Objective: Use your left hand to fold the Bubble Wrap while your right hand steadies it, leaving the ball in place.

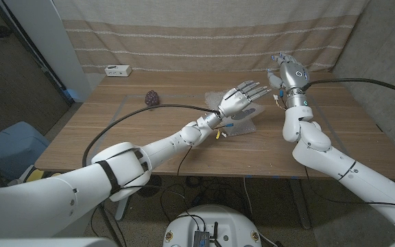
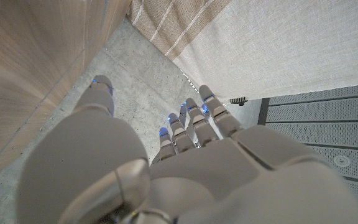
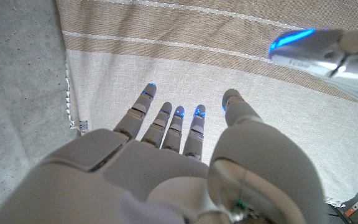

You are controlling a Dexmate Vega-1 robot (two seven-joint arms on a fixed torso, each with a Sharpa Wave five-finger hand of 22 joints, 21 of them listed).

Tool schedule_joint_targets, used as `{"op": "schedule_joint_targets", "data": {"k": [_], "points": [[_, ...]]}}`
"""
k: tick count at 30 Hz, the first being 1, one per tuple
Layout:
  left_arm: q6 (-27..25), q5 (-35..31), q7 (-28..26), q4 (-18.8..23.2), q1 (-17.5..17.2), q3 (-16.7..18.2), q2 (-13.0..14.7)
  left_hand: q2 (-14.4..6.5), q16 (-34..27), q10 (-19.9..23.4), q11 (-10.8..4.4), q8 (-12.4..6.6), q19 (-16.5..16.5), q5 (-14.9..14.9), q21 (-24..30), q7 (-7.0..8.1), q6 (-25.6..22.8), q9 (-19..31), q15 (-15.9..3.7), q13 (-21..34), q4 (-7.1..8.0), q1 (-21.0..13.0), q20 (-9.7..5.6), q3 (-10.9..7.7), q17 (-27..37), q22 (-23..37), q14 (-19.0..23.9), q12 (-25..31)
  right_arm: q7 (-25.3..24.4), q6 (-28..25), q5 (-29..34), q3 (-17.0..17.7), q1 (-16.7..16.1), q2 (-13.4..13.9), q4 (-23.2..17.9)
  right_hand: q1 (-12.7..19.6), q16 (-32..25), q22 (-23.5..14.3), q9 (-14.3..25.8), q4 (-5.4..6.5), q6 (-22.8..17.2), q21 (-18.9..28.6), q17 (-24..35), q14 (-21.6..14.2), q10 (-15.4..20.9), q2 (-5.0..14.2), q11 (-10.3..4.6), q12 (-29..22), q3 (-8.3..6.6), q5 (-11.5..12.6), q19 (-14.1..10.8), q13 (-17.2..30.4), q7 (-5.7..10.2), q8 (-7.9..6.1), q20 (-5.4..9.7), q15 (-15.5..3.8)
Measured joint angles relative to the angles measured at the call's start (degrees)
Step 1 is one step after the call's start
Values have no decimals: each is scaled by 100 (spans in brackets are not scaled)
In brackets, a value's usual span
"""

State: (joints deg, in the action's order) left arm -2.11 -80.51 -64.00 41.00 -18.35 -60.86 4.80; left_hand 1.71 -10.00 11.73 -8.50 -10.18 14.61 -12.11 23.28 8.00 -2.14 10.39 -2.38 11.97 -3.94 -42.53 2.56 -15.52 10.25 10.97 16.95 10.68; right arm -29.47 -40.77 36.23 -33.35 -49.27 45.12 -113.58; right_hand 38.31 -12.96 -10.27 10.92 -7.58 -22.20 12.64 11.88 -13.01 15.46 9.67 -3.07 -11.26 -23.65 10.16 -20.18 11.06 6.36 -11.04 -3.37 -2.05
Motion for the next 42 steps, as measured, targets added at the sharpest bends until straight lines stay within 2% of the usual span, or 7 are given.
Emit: {"op": "schedule_joint_targets", "data": {"k": [3, 7, 12, 17, 25, 41, 42], "points": [[-120, 64, 0, -5, 7, -46, -14, -227, -80, 13, -12, -80, -1, -43, 0, 42, -153, 0, 1, 0, 194, 239, 1, 13, 30, 11, 13, 79, -1, 33, 32, 0, 0, 0, 0, 0, -40, 0, 0, 0, 0, 0, 0, 0, 0, 0, 0, 0, 0, 0, 0, 0, 0, 0, 0, 0], [-206, 167, 0, 118, -13, -32, 19, -581, -126, 359, -13, -218, 133, -42, 0, 108, -651, 0, -5, 0, 287, 300, -18, -95, 12, 11, 269, 220, -2, 102, 64, 53, -42, -16, -28, 0, -40, 0, 0, 0, 0, 0, 0, -31, 35, 0, 28, 0, 0, 0, -2, 0, 0, 0, -2, -31], [-265, 419, 2, 476, -88, 10, 217, -938, -147, 1097, 36, -401, 356, 99, 60, 149, -1697, 16, -13, -27, 30, 68, 145, -419, -40, 11, 781, 418, -27, 273, 66, 80, -85, -42, -39, 0, -113, 0, 0, 0, -26, 13, 17, -177, 171, 0, 16, -63, 0, 0, -130, 0, 18, 0, 5, -29], [-386, 848, 201, 1012, -143, -30, 565, -1004, -192, 1677, 93, -506, 562, 113, 153, 13, -2463, 16, -35, -26, -83, 65, 202, -623, -40, 37, 1266, 525, -70, 462, 48, 86, -136, -90, -42, 0, -213, 1, 0, 0, -96, 62, 51, -447, 339, 0, 10, -108, 0, 0, -292, 0, -13, -23, 86, -27], [-537, 1527, 767, 1888, -203, -76, 1208, -1132, -233, 2368, 172, -594, 926, 86, 340, -193, -3396, 16, -95, -26, -170, 116, 299, -987, -39, 37, 1853, 632, -83, 613, -15, 86, -190, -225, -29, 0, -301, -28, 0, 18, -320, 114, 80, -583, 449, 0, 20, -108, 19, 0, -409, 0, -34, -85, 61, -30], [-529, 1936, 1008, 2977, -208, 67, 2174, -1177, -174, 2556, 149, -586, 958, 63, 351, -305, -3689, 15, -110, -25, -280, 117, 315, -1245, -66, 37, 1978, 635, 143, 622, -182, 86, -213, -311, -12, 39, -422, -27, 0, 0, -445, 136, 105, -748, 635, 38, 41, -155, 48, 0, -472, 28, -35, -130, 61, -30], [-435, 2336, 2117, 3021, -208, 80, 2225, -1177, -144, 2546, 152, -540, 958, 63, 351, -278, -3662, 15, -111, -25, -286, 117, 315, -1258, -66, 37, 1973, 617, 156, 622, -188, 24, -249, -382, -5, 39, -422, -27, 0, 0, -485, 136, 105, -770, 635, 38, 41, -155, 49, 0, -472, 28, -32, -130, 61, -33]]}}
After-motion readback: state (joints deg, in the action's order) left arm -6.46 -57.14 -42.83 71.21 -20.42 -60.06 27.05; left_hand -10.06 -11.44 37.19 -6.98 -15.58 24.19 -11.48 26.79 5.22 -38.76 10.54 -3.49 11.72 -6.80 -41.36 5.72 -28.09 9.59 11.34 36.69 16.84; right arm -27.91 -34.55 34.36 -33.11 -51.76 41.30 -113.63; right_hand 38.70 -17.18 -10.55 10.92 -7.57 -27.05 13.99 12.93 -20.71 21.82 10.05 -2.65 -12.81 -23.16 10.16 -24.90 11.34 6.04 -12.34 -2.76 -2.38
